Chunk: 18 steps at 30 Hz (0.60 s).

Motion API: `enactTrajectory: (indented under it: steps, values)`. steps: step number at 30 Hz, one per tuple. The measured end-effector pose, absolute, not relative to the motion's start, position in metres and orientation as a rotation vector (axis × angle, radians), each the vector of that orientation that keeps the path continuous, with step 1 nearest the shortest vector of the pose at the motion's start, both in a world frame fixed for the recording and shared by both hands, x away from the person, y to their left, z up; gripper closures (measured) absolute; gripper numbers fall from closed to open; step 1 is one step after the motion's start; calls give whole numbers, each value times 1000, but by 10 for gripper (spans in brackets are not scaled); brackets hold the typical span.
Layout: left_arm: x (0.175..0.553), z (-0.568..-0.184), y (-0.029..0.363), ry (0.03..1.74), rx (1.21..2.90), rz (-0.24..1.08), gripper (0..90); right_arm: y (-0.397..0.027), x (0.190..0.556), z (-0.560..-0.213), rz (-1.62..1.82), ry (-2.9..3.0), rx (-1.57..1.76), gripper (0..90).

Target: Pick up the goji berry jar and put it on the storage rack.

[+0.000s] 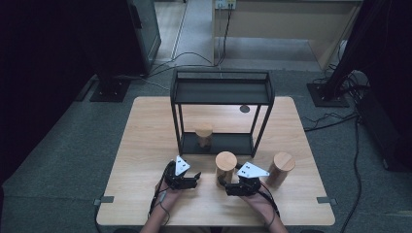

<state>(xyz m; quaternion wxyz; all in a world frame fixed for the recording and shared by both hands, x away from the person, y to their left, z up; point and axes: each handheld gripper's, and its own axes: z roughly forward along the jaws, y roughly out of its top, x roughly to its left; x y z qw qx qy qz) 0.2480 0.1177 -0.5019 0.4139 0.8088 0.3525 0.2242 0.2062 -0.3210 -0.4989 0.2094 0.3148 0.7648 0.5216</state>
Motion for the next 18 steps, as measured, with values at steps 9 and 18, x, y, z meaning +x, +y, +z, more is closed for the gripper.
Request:
enactTrajectory:
  steps: [9,18]
  values:
    - [247,-502,116,885,2038,575,199,-319,206,-493,1454,2122,886,183]
    - [247,-502,115,881,2045,583,199,-317,204,-488,1454,2117,891,208]
